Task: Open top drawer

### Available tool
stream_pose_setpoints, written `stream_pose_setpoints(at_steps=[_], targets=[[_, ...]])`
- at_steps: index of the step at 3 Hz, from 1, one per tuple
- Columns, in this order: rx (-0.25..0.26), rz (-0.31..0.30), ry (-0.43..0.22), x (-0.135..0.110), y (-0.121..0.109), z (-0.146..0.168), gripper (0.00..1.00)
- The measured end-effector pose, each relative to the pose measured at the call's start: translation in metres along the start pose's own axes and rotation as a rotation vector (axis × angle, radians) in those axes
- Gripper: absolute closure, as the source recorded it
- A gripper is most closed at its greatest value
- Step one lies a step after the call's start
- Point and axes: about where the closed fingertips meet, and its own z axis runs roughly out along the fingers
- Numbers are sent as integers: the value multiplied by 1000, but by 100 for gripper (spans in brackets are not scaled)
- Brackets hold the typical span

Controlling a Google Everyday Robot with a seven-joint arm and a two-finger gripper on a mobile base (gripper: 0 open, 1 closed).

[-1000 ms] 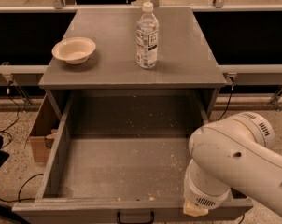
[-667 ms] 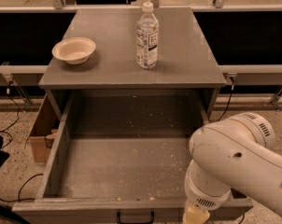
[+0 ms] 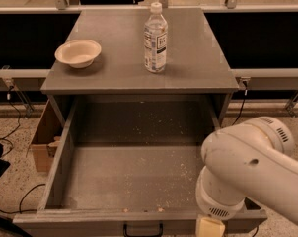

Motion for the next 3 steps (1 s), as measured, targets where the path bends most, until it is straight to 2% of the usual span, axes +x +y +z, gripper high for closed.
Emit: stream_pose_setpoints(at_steps=[1, 2, 3], targets=[[70, -3, -39, 7, -33, -46, 0], [173, 36, -50, 33, -69, -120, 0], [253, 93, -62, 62, -77, -173, 0]])
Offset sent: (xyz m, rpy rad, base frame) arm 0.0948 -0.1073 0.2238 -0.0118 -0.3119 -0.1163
